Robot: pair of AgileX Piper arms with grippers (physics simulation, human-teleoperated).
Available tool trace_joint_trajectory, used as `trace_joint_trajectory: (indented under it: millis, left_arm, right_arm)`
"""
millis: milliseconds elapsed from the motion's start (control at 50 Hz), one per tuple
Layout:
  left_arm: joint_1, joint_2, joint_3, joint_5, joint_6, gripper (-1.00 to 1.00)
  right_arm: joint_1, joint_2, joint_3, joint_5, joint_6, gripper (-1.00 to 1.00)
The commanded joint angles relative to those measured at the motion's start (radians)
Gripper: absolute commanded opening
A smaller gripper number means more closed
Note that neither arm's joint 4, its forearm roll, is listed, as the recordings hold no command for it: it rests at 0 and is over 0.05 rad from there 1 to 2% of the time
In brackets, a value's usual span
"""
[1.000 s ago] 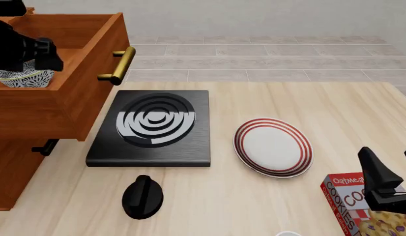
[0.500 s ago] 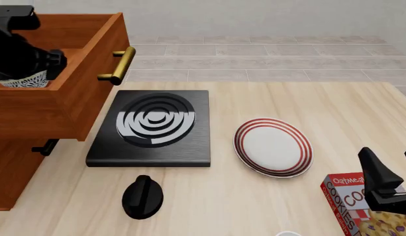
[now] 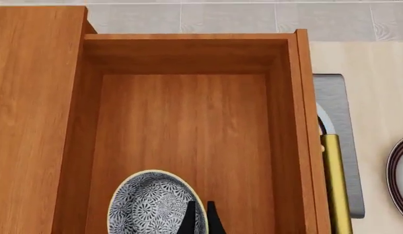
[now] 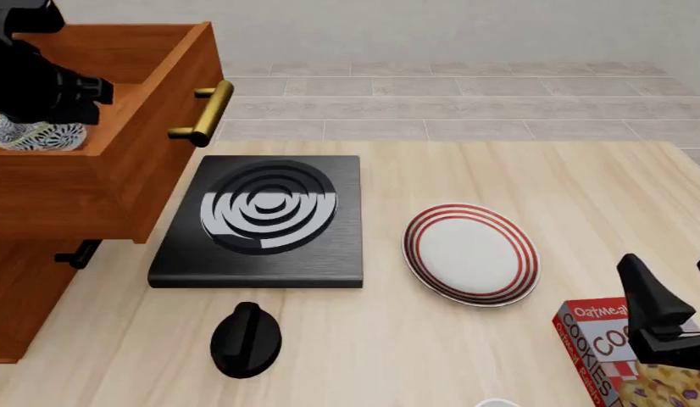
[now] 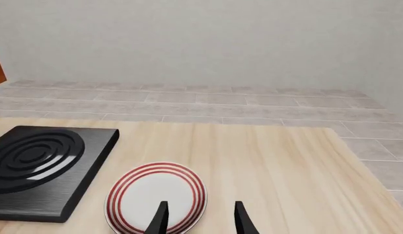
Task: Pick the akita bowl in the top layer of the wooden cabinet and place it on the plate.
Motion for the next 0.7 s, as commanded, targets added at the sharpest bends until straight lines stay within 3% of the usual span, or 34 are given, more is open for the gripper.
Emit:
trace_joint_trajectory:
  millis: [20,700]
  left_arm:
    - [-0.018,-0.003,-0.020,0.009,0.003,-1.00]
    - [-0.039,-0.019,-0.155,0.056,0.009,-1.00]
  right_arm:
    - [0.000,-0.012,0.000,0.012,0.000,1.00]
    - [0.003,-0.017,0.000,0.016,-0.001,1.00]
